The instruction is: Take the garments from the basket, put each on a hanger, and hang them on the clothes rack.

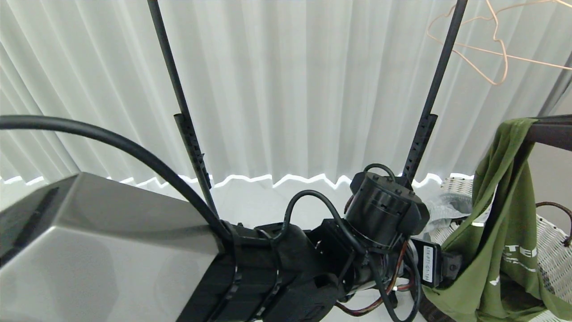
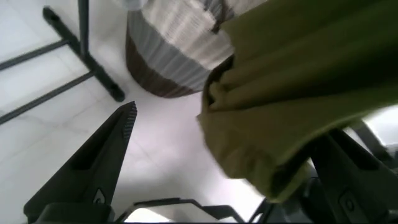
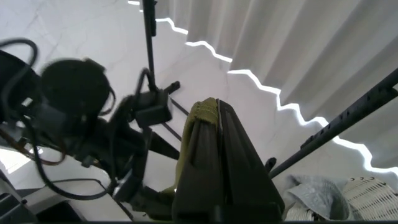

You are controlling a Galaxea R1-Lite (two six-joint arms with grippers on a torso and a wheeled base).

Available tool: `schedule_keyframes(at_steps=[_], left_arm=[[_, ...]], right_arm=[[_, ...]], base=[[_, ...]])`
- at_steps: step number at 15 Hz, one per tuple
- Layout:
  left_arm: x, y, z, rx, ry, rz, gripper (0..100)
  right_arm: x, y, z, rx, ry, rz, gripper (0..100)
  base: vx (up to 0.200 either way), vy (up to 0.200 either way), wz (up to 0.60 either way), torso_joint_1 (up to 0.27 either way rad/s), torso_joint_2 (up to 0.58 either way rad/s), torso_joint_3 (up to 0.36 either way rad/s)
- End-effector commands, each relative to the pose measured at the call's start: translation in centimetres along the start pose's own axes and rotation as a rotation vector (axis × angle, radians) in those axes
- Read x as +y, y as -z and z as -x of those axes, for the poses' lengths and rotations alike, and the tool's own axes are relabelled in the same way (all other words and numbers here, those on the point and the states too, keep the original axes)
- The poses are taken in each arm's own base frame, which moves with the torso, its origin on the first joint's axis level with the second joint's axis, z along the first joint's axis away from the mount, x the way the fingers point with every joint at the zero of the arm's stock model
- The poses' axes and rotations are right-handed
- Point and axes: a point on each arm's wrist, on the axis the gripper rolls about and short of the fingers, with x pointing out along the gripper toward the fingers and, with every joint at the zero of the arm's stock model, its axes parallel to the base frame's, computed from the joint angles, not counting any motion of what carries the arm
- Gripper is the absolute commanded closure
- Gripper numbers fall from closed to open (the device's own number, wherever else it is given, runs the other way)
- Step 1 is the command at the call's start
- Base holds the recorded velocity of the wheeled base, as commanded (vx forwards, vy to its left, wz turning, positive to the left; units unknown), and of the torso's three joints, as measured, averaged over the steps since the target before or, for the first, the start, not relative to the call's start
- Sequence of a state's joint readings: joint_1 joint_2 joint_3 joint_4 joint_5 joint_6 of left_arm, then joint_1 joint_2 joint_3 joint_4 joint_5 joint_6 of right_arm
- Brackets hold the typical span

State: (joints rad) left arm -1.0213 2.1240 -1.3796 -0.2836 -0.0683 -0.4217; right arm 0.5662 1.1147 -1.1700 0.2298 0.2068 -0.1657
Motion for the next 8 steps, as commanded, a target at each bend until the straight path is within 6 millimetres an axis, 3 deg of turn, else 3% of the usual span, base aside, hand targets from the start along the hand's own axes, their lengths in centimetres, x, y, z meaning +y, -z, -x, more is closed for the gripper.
schedule_keyframes(at_steps=[1,5,6,8], left_arm=[[1.19,0.71,-1.12,0.025,-0.027,0.012,0],[1.94,0.61,-1.02,0.024,-0.044,0.02,0],[1.9,0.51,-0.79,0.019,-0.052,0.02,100],[2.05,0.61,-0.29,-0.002,-0.116,-0.006,100]], right_arm=[[0.05,-0.06,0.2,-0.006,-0.001,-0.002,100],[0.03,-0.07,0.2,-0.007,0.001,-0.005,100],[0.01,-0.07,0.15,-0.007,0.003,-0.005,100],[-0.01,-0.03,0.13,-0.005,0.007,-0.005,100]], base=[[0.0,0.0,0.0,0.0,0.0,0.0],[0.0,0.0,0.0,0.0,0.0,0.0],[0.0,0.0,0.0,0.0,0.0,0.0],[0.0,0.0,0.0,0.0,0.0,0.0]])
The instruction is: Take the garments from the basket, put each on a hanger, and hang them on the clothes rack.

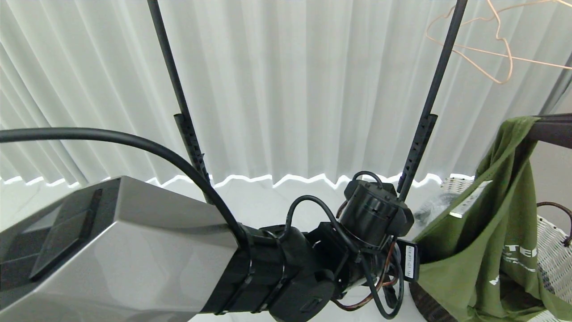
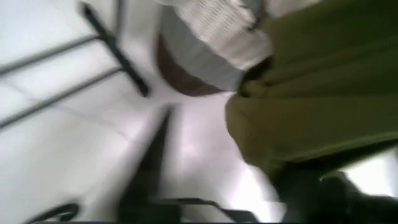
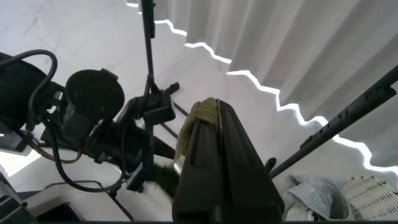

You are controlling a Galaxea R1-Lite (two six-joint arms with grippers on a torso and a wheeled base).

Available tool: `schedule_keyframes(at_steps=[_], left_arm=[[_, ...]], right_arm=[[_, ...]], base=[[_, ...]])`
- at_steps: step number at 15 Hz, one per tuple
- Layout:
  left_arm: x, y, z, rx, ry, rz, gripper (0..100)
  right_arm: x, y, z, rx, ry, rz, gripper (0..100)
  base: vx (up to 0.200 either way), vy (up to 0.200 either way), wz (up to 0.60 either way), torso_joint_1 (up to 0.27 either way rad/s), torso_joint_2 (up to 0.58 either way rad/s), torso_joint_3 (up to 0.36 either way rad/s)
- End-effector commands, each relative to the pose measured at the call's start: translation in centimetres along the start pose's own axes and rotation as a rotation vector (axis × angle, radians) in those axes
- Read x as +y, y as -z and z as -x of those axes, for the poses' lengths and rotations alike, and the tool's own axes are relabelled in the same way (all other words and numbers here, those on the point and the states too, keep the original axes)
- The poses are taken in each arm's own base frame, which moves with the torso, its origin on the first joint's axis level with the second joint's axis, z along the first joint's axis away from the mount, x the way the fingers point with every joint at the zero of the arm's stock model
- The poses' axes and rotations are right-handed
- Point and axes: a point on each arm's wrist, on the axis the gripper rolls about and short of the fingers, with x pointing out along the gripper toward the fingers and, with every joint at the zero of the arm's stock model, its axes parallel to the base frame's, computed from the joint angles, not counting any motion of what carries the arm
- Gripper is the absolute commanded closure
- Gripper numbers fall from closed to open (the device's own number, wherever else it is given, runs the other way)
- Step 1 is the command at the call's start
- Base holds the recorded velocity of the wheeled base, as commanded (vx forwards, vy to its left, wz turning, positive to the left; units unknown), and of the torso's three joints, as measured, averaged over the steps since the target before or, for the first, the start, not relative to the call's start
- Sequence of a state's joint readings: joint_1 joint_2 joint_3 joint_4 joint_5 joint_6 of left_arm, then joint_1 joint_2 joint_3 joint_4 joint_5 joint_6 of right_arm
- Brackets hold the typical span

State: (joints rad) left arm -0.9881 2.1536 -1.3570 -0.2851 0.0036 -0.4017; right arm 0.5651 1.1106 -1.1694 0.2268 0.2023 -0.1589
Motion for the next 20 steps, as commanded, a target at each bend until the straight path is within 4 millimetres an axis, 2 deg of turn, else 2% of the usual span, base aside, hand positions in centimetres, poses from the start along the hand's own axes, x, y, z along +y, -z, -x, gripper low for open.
schedule_keyframes(at_steps=[1,2,4,7,10,12,14,17,19,20], left_arm=[[0.2,0.1,1.4,-0.024,-0.072,-0.098,100],[0.2,0.0,2.0,-0.034,-0.08,-0.116,100],[-0.3,-1.1,5.4,-0.115,-0.052,-0.122,100],[-0.7,-3.1,12.4,-0.219,-0.028,-0.133,100],[0.9,-2.5,18.5,-0.223,-0.074,-0.155,100],[2.7,-2.1,21.7,-0.251,-0.137,-0.14,100],[3.2,-2.4,25.0,-0.285,-0.185,-0.145,100],[2.1,-4.7,30.0,-0.39,-0.188,-0.161,100],[1.6,-7.3,32.2,-0.454,-0.276,-0.227,100],[1.6,-8.7,32.5,-0.485,-0.331,-0.266,100]], right_arm=[[0.0,0.0,0.0,-0.002,0.002,0.001,100],[0.0,0.0,0.0,-0.002,0.002,0.003,100],[-0.1,-0.3,-0.1,-0.033,0.007,0.012,100],[-0.4,-1.3,-1.3,-0.108,0.007,0.057,100],[0.1,-1.2,-2.7,-0.104,-0.026,0.155,100],[0.8,-1.2,-3.3,-0.098,-0.057,0.184,100],[1.6,-1.2,-4.0,-0.083,-0.047,0.199,100],[2.1,-1.7,-4.5,-0.106,0.043,0.202,100],[1.8,-2.4,-4.1,-0.123,0.137,0.195,100],[1.7,-2.9,-3.8,-0.133,0.16,0.197,100]], base=[[0.0,0.0,0.0,0.0,0.0,0.0],[0.0,0.0,0.0,0.0,0.0,0.0],[0.0,0.0,0.0,0.0,0.0,0.0],[0.0,0.0,0.0,0.0,0.0,0.0],[0.0,0.0,0.0,0.0,0.0,0.0],[0.0,0.0,0.0,0.0,0.0,0.0],[0.0,0.0,0.0,0.0,0.0,0.0],[0.0,0.0,0.0,0.0,0.0,0.0],[0.0,0.0,0.0,0.0,0.0,0.0],[0.0,0.0,0.0,0.0,0.0,0.0]])
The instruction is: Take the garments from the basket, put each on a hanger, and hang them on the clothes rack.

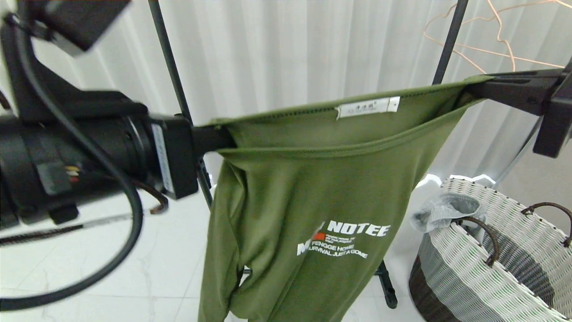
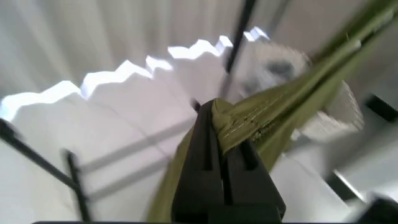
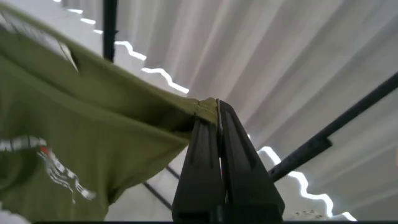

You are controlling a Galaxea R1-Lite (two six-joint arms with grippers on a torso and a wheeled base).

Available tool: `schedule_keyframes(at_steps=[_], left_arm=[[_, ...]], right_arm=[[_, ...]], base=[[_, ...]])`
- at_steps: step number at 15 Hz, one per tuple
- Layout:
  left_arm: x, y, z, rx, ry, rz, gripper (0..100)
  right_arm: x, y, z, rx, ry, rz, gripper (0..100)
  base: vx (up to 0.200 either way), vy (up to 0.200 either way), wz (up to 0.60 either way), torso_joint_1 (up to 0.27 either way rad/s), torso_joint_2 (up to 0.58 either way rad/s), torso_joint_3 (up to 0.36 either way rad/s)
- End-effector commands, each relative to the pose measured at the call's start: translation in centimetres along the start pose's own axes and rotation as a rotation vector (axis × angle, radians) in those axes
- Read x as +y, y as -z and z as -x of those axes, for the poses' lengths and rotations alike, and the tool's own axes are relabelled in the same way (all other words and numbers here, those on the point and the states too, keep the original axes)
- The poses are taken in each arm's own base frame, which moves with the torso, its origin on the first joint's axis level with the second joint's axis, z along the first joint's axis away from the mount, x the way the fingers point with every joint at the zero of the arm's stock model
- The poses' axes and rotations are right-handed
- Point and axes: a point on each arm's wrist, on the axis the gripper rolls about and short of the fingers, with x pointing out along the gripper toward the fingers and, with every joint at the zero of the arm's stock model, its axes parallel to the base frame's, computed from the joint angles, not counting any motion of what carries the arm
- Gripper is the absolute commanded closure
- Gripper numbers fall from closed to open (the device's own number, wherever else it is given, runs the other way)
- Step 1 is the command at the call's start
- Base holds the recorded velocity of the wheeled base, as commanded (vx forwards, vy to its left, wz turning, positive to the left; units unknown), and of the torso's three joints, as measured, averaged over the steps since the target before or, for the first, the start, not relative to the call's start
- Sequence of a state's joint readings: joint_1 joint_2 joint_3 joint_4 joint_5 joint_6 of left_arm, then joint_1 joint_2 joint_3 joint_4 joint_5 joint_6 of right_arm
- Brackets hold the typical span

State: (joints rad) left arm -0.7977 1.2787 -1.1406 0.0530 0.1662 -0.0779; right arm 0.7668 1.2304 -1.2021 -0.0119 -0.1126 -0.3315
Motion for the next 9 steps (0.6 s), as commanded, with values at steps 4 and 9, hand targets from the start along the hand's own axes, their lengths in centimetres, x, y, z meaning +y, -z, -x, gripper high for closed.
schedule_keyframes(at_steps=[4,9], left_arm=[[1.0,-6.8,1.2,-0.201,-0.122,-0.171,100],[0.5,-6.6,1.4,-0.197,-0.104,-0.222,100]], right_arm=[[-1.0,-2.8,0.8,-0.067,0.047,0.108,100],[-1.5,-3.4,2.4,-0.046,0.04,0.109,100]], base=[[0.0,0.0,0.0,0.0,0.0,0.0],[0.0,0.0,0.0,0.0,0.0,0.0]])
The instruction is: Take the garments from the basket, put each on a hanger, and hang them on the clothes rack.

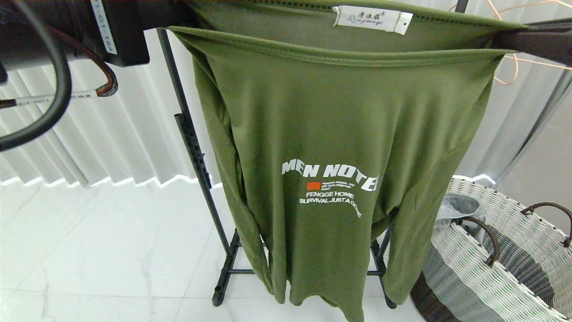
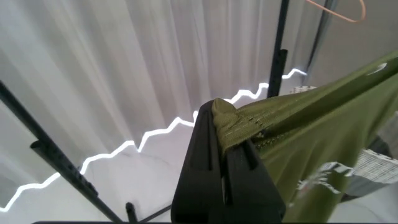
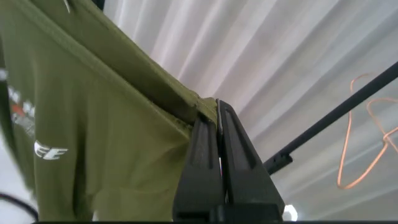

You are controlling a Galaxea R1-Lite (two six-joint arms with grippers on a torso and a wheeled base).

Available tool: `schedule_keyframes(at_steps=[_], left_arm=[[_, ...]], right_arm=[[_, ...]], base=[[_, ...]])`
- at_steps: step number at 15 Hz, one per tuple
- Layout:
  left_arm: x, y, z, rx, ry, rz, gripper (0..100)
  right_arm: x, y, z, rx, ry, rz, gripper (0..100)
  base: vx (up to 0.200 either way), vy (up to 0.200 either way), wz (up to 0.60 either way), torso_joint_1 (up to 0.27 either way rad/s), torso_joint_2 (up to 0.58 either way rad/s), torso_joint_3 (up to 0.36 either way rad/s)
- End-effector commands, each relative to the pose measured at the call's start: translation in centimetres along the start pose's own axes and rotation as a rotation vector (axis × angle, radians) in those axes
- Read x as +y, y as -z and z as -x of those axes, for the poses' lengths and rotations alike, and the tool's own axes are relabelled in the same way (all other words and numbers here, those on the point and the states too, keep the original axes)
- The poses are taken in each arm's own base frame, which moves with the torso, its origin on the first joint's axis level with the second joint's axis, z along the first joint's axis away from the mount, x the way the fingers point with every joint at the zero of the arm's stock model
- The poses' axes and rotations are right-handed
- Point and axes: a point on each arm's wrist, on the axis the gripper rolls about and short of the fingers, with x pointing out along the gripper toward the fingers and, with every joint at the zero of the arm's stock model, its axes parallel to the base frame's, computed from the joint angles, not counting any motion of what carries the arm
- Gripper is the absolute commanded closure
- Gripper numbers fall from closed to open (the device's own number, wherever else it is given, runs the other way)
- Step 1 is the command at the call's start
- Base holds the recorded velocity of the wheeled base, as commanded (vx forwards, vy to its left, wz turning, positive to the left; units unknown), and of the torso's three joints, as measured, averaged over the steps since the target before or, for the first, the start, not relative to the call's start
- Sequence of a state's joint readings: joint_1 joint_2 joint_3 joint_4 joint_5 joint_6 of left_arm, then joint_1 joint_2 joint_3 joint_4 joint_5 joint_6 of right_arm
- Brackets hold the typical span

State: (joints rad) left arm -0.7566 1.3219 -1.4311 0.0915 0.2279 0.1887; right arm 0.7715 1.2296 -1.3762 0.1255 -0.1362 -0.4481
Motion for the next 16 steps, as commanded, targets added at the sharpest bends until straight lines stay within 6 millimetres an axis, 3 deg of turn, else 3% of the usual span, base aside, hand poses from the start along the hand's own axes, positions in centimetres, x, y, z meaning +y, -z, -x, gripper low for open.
schedule_keyframes(at_steps=[1,5,7,13,16], left_arm=[[-0.5,0.0,-0.2,0.002,0.02,-0.001,100],[-1.1,0.1,-1.6,0.024,-0.017,-0.002,100],[-1.2,-0.4,-2.3,0.012,-0.021,0.001,100],[-1.1,-0.9,-2.3,0.005,-0.031,0.012,100],[-0.5,-0.4,0.4,0.119,-0.012,0.04,100]], right_arm=[[-0.6,-0.6,2.0,-0.007,0.0,-0.009,100],[0.1,-1.9,6.9,0.041,-0.228,-0.129,100],[0.9,-1.6,7.9,0.076,-0.34,-0.156,100],[2.5,-1.6,7.3,0.1,-0.444,-0.172,100],[2.3,-1.2,6.2,0.159,-0.323,-0.161,100]], base=[[0.0,0.0,0.0,0.0,0.0,0.0],[0.0,0.0,0.0,0.0,0.0,0.0],[0.0,0.0,0.0,0.0,0.0,0.0],[0.0,0.0,0.0,0.0,0.0,0.0],[0.0,0.0,0.0,0.0,0.0,0.0]])
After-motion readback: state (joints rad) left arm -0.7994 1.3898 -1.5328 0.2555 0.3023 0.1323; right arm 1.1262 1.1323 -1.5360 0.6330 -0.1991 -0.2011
